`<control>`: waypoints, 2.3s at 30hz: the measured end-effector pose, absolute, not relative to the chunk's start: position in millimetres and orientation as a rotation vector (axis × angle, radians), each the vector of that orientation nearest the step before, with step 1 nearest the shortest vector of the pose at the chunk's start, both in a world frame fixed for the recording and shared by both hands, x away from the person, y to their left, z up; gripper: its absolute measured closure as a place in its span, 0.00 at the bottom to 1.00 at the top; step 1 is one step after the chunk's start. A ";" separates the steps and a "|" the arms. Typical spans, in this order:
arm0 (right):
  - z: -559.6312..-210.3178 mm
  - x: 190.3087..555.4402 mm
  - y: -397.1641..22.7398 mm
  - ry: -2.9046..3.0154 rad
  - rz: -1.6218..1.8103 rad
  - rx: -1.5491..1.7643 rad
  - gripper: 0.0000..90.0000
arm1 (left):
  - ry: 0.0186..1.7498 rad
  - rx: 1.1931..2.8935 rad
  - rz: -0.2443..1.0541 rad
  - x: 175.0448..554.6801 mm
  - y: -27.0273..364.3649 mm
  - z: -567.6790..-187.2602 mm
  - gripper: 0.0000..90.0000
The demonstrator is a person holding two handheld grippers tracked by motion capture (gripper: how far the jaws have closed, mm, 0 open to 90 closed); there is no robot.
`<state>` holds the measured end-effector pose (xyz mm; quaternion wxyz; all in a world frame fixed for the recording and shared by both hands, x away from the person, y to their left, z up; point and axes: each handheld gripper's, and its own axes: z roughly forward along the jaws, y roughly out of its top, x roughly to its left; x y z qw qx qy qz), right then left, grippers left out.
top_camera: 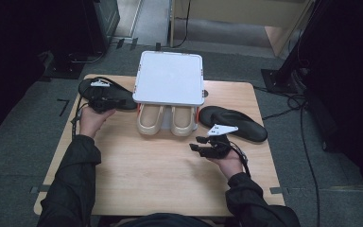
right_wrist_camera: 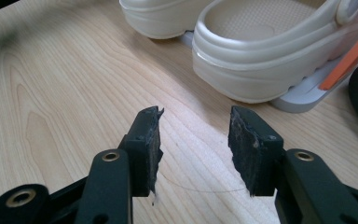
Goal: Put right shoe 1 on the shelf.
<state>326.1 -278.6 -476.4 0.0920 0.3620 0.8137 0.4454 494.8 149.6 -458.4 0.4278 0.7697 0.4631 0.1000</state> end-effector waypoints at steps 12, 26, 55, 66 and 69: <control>-479.2 317.4 -285.0 2.393 1.304 1.112 0.61 | 1.219 1.917 0.228 516.8 146.2 -477.2 0.81; -481.5 318.7 -281.3 2.401 1.297 1.109 0.61 | 1.266 1.902 0.200 519.1 153.3 -494.0 0.90; -479.4 328.1 -270.0 2.438 1.297 1.056 0.61 | 1.285 1.919 0.105 493.7 189.7 -493.1 1.00; -478.5 333.8 -264.7 2.455 1.303 1.036 0.61 | 1.313 1.899 0.080 479.3 206.5 -492.9 1.00; -478.4 334.9 -263.8 2.456 1.305 1.028 0.61 | 1.319 1.894 0.072 477.9 209.0 -492.7 1.00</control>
